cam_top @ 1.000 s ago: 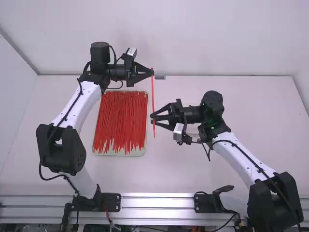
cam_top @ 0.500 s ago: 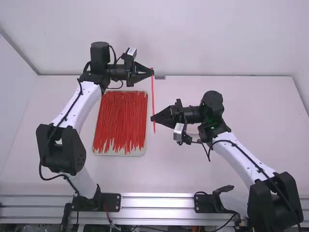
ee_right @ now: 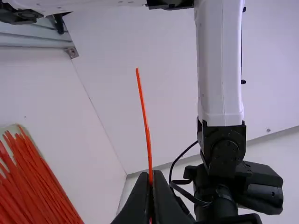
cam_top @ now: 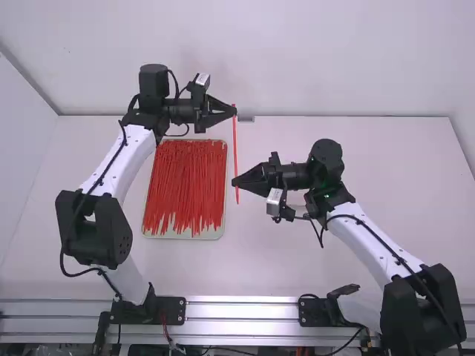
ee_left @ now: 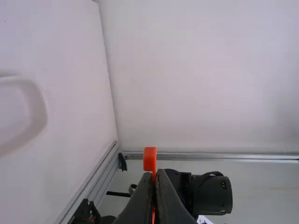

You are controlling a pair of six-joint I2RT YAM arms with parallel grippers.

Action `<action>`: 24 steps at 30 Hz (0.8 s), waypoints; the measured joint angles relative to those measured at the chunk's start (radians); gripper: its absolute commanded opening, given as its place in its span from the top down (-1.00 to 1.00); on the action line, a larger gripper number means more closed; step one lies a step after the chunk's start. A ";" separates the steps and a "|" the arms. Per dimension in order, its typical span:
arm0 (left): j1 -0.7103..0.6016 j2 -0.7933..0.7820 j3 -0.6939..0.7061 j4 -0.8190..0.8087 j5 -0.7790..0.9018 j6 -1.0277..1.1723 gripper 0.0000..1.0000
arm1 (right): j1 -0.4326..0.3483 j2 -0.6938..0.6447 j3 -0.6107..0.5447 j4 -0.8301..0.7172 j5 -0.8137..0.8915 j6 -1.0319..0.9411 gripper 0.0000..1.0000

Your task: Fasten the cable tie

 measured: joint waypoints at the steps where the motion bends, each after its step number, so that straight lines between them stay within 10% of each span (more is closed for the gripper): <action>1: 0.000 0.000 0.000 0.000 0.000 0.002 0.95 | 0.000 0.000 0.000 0.000 0.000 0.010 1.00; 24: 0.000 0.000 -0.111 0.000 -0.023 0.458 0.96 | 0.000 0.000 0.000 0.002 0.001 0.584 1.00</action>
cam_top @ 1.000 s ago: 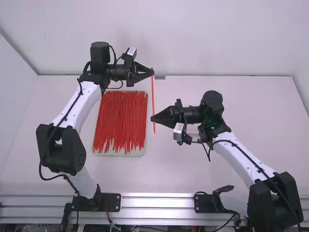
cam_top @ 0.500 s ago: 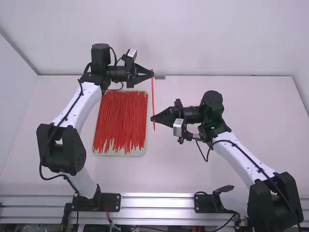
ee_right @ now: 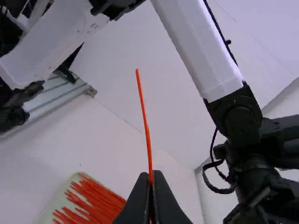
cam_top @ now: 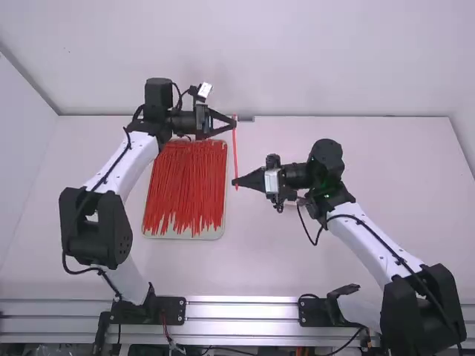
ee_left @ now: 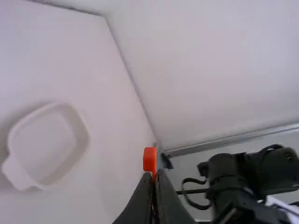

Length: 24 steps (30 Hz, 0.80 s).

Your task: Fasten the cable tie

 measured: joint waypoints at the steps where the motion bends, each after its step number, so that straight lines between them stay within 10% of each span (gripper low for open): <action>1: 0.000 0.000 -0.004 0.000 -0.003 0.038 0.96 | 0.000 0.000 0.000 0.000 0.003 0.029 1.00; 24: -0.002 0.000 -0.008 0.085 0.016 0.426 0.96 | -0.002 0.000 0.000 -0.117 0.347 0.675 1.00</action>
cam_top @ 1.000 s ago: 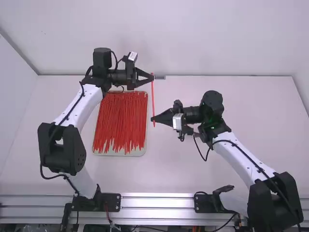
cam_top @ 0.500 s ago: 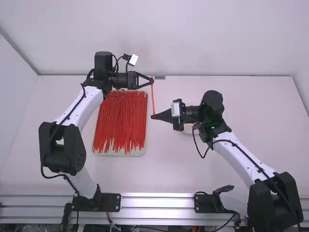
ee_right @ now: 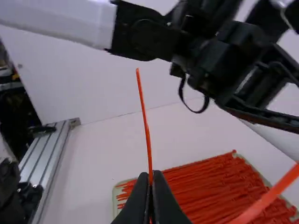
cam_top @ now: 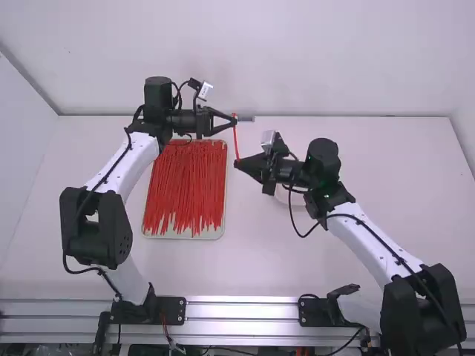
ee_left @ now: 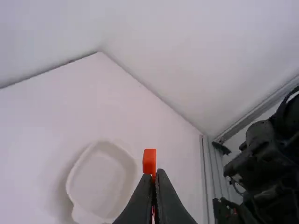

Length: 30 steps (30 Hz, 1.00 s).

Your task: Fasten the cable tie

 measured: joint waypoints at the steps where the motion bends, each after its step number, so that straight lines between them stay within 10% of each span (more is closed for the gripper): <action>1: 0.000 0.000 0.000 0.003 0.001 0.008 0.96 | 0.000 0.000 0.000 0.000 0.007 0.008 1.00; 30: -0.034 0.000 -0.298 0.863 0.019 -0.053 0.96 | 0.021 0.000 0.000 -0.124 0.139 0.486 1.00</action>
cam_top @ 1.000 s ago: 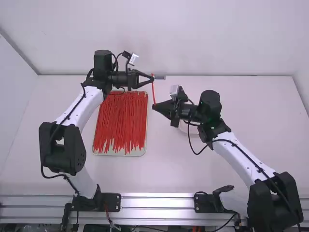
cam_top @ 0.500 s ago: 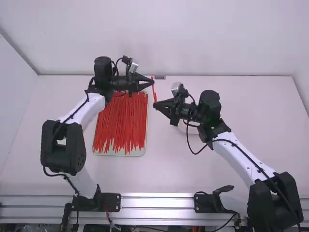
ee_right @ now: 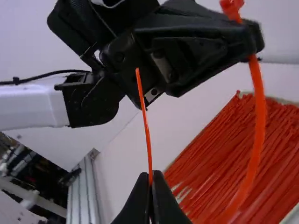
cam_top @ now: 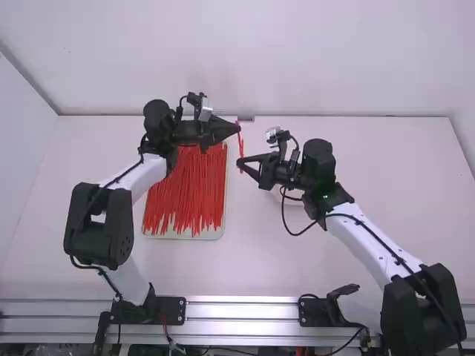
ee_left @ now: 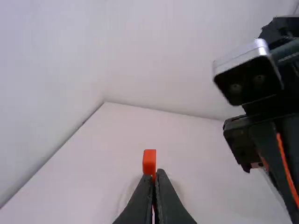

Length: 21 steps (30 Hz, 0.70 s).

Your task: Fasten the cable tie

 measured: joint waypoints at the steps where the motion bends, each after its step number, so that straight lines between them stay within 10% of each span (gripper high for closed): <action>1: -0.013 0.000 0.000 0.003 0.000 0.002 0.96 | 0.006 0.000 0.000 0.005 -0.002 0.040 1.00; 21: -0.029 0.000 0.000 0.146 0.151 0.038 0.96 | -0.026 0.000 0.000 0.154 -0.192 0.425 1.00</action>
